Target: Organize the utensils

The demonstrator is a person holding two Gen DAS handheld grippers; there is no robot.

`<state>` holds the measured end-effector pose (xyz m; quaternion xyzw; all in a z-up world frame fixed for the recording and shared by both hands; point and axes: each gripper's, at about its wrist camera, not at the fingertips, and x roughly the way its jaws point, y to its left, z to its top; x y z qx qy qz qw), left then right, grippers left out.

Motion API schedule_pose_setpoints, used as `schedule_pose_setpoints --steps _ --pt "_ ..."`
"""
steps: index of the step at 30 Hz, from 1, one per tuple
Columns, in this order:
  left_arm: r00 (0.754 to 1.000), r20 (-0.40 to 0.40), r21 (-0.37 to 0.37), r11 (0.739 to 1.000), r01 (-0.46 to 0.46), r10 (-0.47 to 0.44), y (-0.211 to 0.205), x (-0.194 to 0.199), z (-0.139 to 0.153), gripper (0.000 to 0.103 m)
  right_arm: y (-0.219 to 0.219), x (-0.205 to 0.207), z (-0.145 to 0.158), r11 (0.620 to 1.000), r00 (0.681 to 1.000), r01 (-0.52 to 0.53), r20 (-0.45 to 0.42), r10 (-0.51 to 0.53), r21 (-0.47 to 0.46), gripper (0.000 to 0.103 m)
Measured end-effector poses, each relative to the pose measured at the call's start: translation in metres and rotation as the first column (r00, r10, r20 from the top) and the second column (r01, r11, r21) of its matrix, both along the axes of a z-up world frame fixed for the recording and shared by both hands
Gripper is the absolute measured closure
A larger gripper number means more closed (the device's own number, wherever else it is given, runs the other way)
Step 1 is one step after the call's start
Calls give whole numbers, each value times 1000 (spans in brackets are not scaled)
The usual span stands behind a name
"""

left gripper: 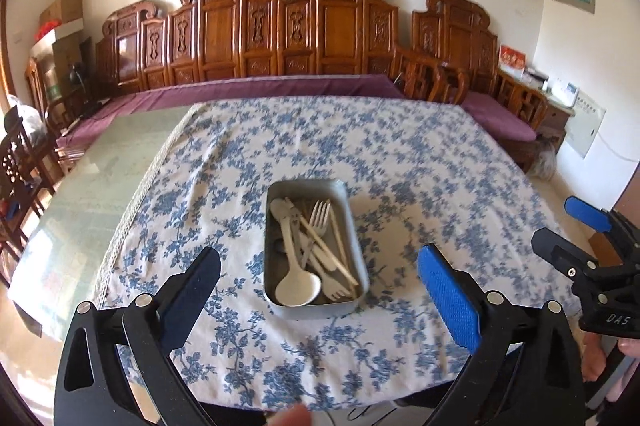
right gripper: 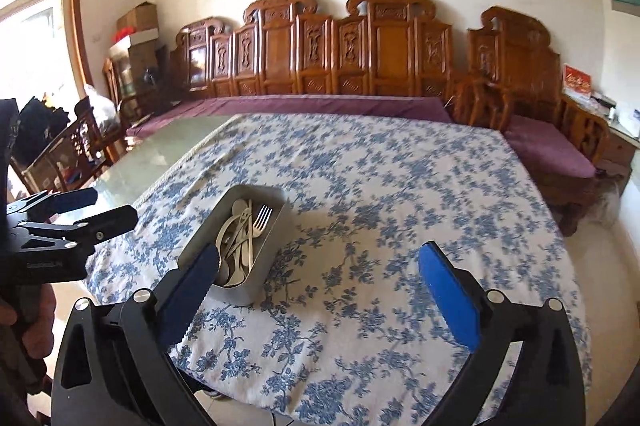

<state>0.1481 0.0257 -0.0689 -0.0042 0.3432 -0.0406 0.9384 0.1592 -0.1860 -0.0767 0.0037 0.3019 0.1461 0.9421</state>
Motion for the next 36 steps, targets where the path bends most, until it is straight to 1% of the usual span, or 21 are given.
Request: schedule_pose_setpoints --steps 5,9,16,25,36 --pt "998 70 1 1000 6 -6 -12 -26 26 8 -12 -31 29 1000 996 28 88 -28 9 3" --pt "993 117 -6 1000 23 -22 -21 -48 46 8 -21 -54 52 998 988 48 147 -53 39 3" --pt "983 181 -5 999 31 -30 -32 -77 69 8 -30 -84 77 996 973 71 217 -82 57 3" --pt "976 217 -7 1000 15 -13 -32 -87 77 8 -36 -94 83 995 970 75 228 -89 73 3" --pt "975 220 -4 1000 15 -14 -32 -88 75 8 -35 -91 78 994 971 85 219 -99 71 3"
